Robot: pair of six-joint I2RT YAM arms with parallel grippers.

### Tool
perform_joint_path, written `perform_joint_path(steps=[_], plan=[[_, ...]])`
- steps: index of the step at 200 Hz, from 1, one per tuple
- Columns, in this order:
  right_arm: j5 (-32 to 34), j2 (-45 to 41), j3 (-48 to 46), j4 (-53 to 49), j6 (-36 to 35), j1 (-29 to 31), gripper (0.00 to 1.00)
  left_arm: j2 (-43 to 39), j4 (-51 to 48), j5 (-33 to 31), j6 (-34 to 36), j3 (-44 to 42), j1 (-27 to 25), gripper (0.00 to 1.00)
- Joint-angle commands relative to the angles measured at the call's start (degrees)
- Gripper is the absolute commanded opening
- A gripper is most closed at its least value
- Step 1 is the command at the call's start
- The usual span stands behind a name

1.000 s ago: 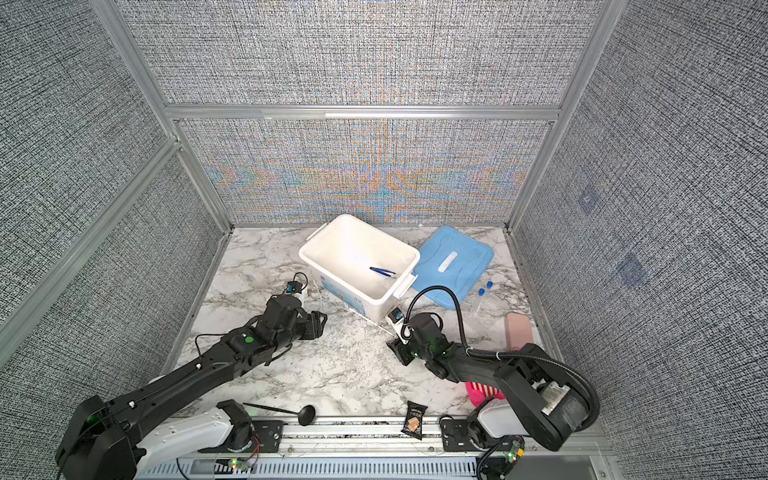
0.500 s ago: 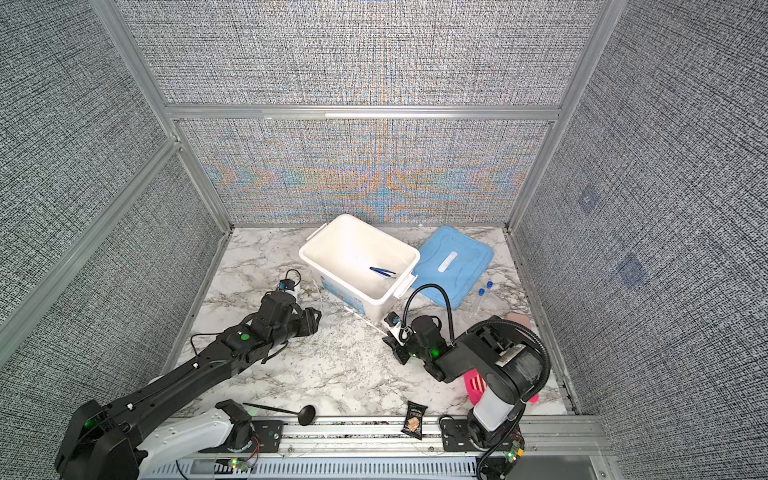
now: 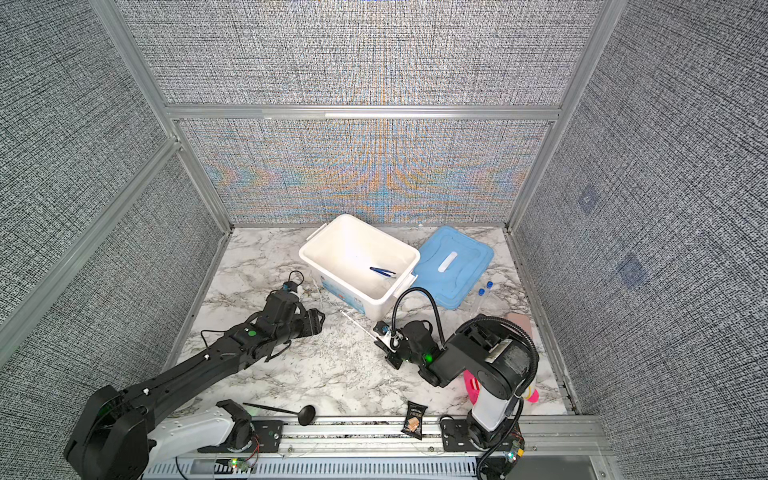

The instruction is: Organize the chemistry lab equipment

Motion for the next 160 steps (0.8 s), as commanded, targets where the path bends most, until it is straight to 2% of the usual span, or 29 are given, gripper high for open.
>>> perform_joint_path(steps=[1,50,112,160], plan=[[-1.13,0.79,-0.68,-0.42,-0.39,1.04,0.14,1.26,4.25,2.42,-2.58,-0.83,0.05,0.75],[1.13,4.18,-0.78,5.39,1.17,3.27,0.1,5.57,6.96,4.82,-5.31,-0.73,0.17,0.76],[0.59,5.29,-1.1,10.25,3.52,4.76,0.1,7.96,2.31,1.9,-5.26,1.51,0.17,0.76],[4.2,3.36,-0.04,8.27,3.73,6.8,0.09,11.79,2.72,2.19,-7.37,2.56,0.14,0.77]])
